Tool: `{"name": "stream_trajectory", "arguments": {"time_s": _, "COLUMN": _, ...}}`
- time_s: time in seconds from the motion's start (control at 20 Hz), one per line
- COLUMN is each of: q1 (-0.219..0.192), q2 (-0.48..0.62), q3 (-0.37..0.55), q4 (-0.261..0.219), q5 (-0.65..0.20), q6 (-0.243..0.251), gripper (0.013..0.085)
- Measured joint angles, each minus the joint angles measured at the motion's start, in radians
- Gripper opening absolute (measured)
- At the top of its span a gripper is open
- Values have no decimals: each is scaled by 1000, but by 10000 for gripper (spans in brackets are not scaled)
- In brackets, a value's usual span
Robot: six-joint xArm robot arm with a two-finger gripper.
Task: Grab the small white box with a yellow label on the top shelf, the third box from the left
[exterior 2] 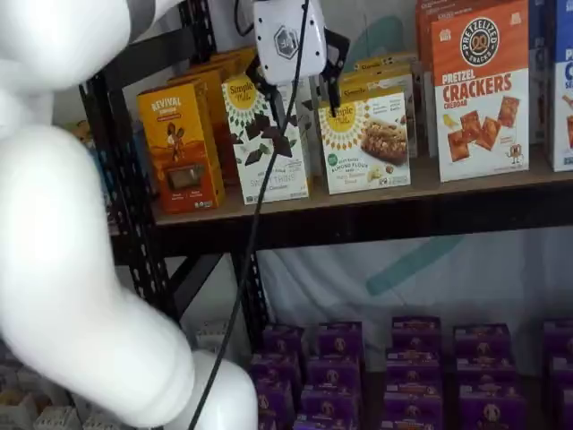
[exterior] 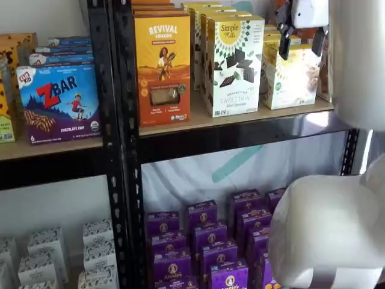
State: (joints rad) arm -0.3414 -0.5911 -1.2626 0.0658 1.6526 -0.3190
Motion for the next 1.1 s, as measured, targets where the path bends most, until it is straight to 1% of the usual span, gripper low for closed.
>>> {"name": "stream_trajectory", "arguments": {"time_s": 0.2, "q1": -8, "q2": 41, "q3": -27, "q4": 15, "q5": -4, "q6": -8, "gripper": 850}}
{"name": "stream_trajectory", "arguments": {"time_s": 0.5, "q1": 1, "q2": 89, "q3": -62, "q4": -15, "q5": -30, "q6": -3, "gripper": 850}}
{"name": "stream_trajectory", "arguments": {"time_s": 0.9, "q1": -33, "q2": 156, "q3": -110, "q4": 18, "q5": -49, "q6": -35, "gripper": 850}}
{"name": "stream_trajectory", "arguments": {"time_s": 1.1, "q1": -36, "q2": 196, "q3": -142, "q4": 10, "q5": -37, "q6": -39, "gripper": 850}}
